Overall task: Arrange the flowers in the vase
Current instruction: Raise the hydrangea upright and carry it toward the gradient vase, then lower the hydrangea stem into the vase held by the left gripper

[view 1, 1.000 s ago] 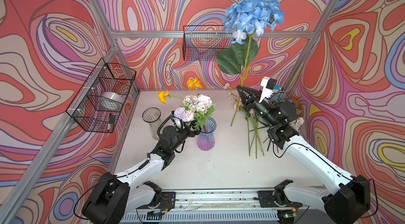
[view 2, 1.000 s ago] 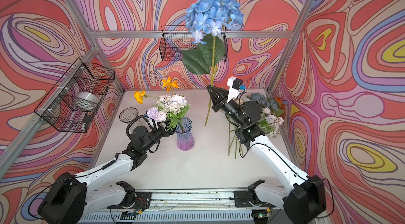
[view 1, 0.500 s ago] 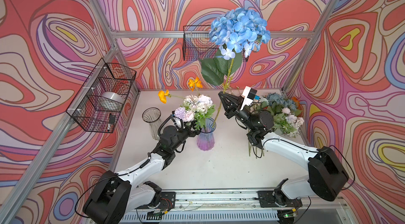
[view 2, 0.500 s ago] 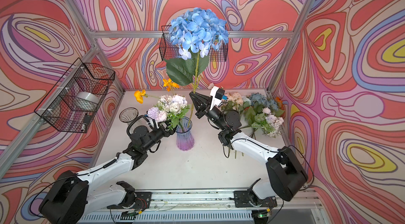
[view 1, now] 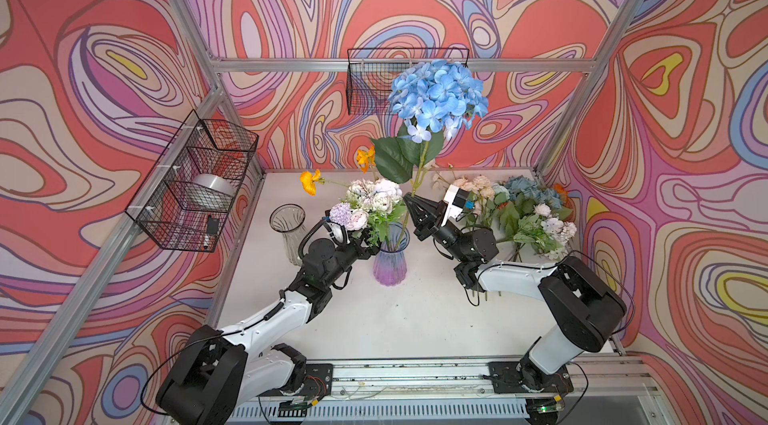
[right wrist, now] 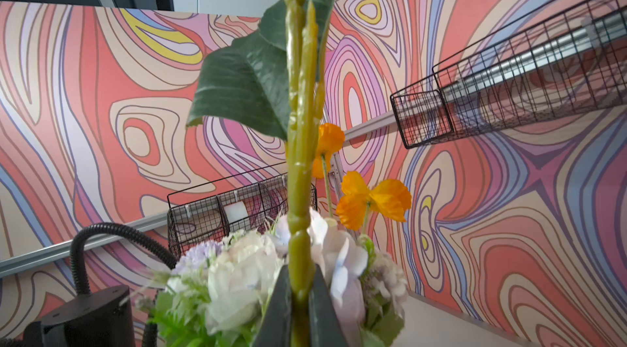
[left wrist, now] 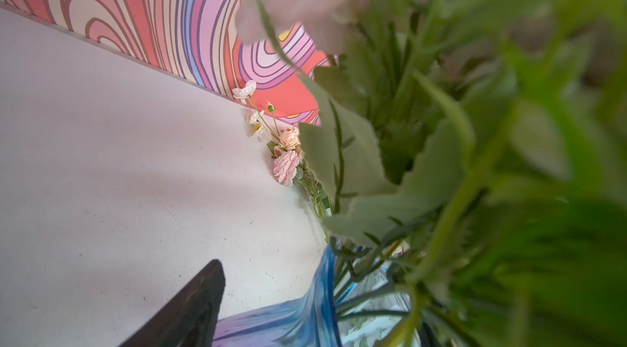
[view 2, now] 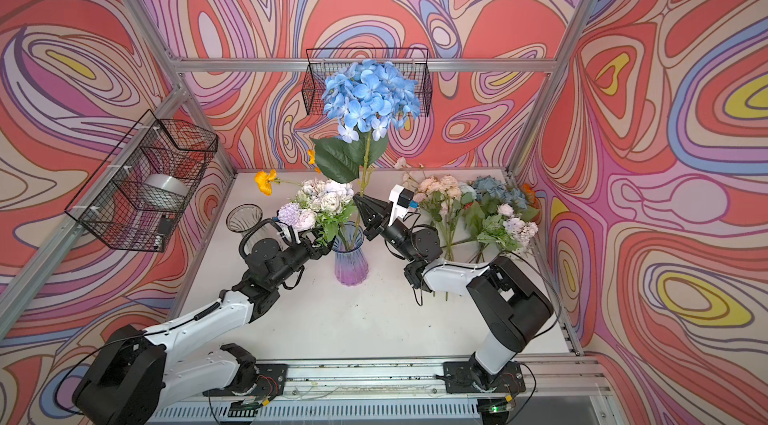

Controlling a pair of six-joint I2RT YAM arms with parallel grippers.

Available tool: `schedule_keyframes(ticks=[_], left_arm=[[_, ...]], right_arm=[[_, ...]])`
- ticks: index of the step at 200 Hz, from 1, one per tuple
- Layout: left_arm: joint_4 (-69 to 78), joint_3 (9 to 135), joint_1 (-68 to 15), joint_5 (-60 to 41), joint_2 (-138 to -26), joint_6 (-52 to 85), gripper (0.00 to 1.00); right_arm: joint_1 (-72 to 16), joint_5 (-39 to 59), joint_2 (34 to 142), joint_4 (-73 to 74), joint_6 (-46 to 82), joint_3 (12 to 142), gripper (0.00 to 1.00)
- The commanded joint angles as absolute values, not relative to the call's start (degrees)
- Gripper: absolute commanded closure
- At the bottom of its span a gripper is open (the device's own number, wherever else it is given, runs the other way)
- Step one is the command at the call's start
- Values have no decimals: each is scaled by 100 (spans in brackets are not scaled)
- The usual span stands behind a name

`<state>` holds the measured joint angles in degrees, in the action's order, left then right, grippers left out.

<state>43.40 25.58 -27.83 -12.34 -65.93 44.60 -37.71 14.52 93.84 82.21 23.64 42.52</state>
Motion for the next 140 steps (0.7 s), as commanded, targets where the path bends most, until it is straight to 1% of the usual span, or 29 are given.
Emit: schedule_keyframes(ticks=[1,21,83,140], left_arm=[[4430,2595,-2808,-1077,-6428,4410,13],[4421,2591,-2805,-1050,-6409,4386,13],[4512,2641,-2804,-1099,-6564,4406,13],[4491,2660,-2804,-1185,-6646,4381,13]], right_arm=[[-3815,1362,9316,8290,2281,4050,100],[-3819,1406,9221,7842,2195,3936,100],[-3822,1545,9243,7418,2177,3763,100],[-3823,1723,8860,6383,1877,3775,80]])
